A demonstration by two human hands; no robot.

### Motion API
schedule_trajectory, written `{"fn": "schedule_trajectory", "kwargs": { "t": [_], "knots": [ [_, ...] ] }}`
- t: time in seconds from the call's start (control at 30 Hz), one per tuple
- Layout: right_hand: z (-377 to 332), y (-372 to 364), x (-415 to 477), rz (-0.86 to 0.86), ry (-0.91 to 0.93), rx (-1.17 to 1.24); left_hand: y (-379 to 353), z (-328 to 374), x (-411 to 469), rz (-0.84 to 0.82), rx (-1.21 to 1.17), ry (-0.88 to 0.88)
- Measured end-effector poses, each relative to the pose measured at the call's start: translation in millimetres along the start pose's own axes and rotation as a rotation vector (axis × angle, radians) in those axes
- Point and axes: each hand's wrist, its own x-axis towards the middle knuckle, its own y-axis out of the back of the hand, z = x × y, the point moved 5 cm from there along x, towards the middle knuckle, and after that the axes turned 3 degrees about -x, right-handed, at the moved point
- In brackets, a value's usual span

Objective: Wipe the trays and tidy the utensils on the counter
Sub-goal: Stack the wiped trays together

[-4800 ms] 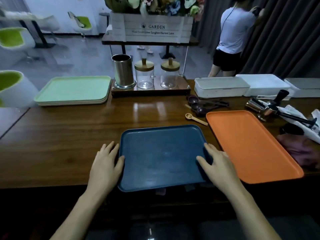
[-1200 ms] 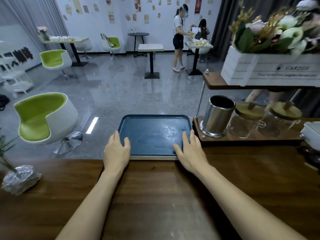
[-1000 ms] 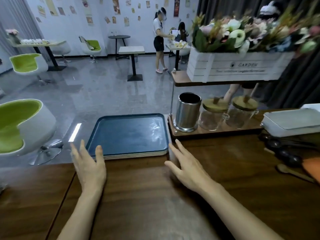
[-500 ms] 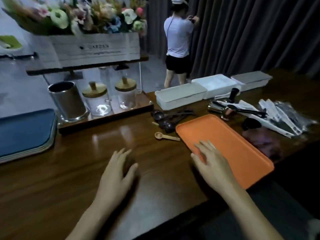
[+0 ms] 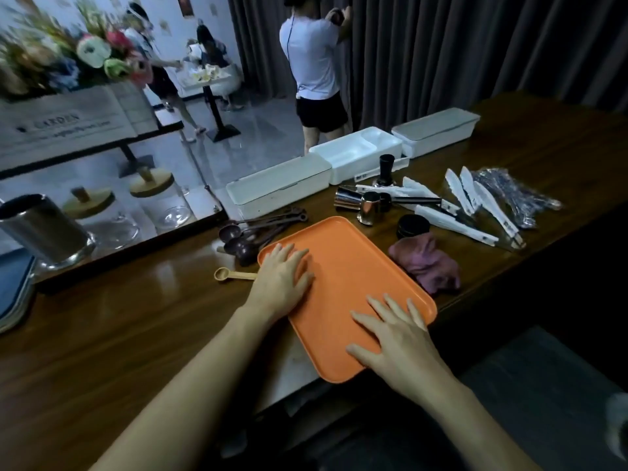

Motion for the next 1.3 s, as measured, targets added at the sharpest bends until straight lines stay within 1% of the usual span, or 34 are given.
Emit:
{"fn": "schedule_trajectory", "kwargs": {
  "t": [0.07,0.2,0.23,0.27,0.33,0.37,0.4,0.5,0.57,0.67,0.77,0.83,0.93,1.03,1.17,1.3],
  "knots": [
    [7,2,-1,0.023,0.04,0.016,0,-11,4,0.006,0.08,0.015],
    [19,2,-2,0.105,0.081,0.134,-1,-19,5,-0.002,0.12,0.034],
    [21,3,-6,0.17,0.083,0.176,0,-19,7,-0.018,0.124,0.041],
    [25,7,-11,0.27,0.074,0.219,0,-20,9,-0.04,0.129,0.054],
    [31,15,-28,0.472,0.006,0.276,4,-22,13,-0.073,0.149,0.081],
    [33,18,-38,0.501,-0.034,0.297,6,-22,15,-0.078,0.165,0.092],
    [35,17,-45,0.462,-0.075,0.332,7,-23,16,-0.081,0.182,0.101],
    [37,-2,-51,0.182,-0.188,0.456,9,-21,17,-0.074,0.179,0.107],
    [34,-12,-49,0.101,-0.218,0.481,11,-20,17,-0.061,0.165,0.114],
    [31,-16,-46,0.107,-0.251,0.493,14,-21,13,-0.042,0.112,0.16],
    [36,-14,-44,0.122,-0.275,0.487,16,-22,2,-0.004,-0.022,0.193],
    [39,-9,-40,0.129,-0.269,0.501,22,-23,-9,0.091,-0.107,0.204],
    [38,3,-29,0.165,-0.229,0.512,40,-24,-31,0.238,-0.169,0.253],
    [28,20,-11,0.212,-0.179,0.538,60,-35,-64,0.318,-0.185,0.323],
    [-3,33,19,0.215,-0.115,0.535,82,-63,-124,0.426,-0.243,0.472],
    [-58,21,48,0.155,-0.059,0.601,99,-100,-189,0.469,-0.203,0.727]
  ]
}}
